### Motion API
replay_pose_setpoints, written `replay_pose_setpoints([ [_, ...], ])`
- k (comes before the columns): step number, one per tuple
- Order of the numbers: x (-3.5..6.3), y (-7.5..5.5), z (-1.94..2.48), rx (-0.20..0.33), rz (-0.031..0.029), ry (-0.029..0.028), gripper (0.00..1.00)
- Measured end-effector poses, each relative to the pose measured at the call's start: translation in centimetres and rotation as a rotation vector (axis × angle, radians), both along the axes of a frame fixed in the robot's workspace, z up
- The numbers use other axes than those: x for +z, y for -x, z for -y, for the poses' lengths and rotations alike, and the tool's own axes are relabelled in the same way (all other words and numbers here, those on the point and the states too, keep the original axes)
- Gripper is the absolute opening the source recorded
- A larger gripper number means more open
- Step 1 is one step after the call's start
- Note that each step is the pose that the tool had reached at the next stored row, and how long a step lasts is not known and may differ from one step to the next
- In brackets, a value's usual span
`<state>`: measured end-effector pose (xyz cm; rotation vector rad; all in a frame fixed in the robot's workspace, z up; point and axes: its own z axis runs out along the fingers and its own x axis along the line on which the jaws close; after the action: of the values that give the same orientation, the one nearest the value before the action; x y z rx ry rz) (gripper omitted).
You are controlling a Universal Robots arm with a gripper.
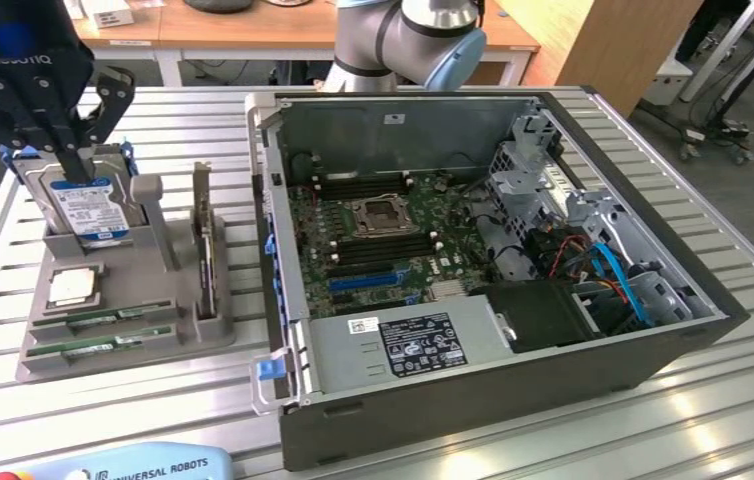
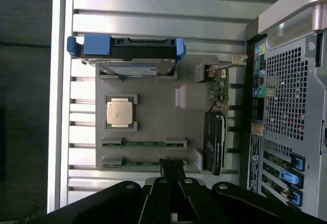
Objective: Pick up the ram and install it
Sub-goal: 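Pick up the ram and move it above insertion slot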
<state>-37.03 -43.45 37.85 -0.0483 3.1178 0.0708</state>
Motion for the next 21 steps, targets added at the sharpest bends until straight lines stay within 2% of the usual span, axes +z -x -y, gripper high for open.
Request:
replay_pose_setpoints([
  [21, -0.05, 0.0, 0.0, 0.226, 0.0, 0.0002, 0.1],
])
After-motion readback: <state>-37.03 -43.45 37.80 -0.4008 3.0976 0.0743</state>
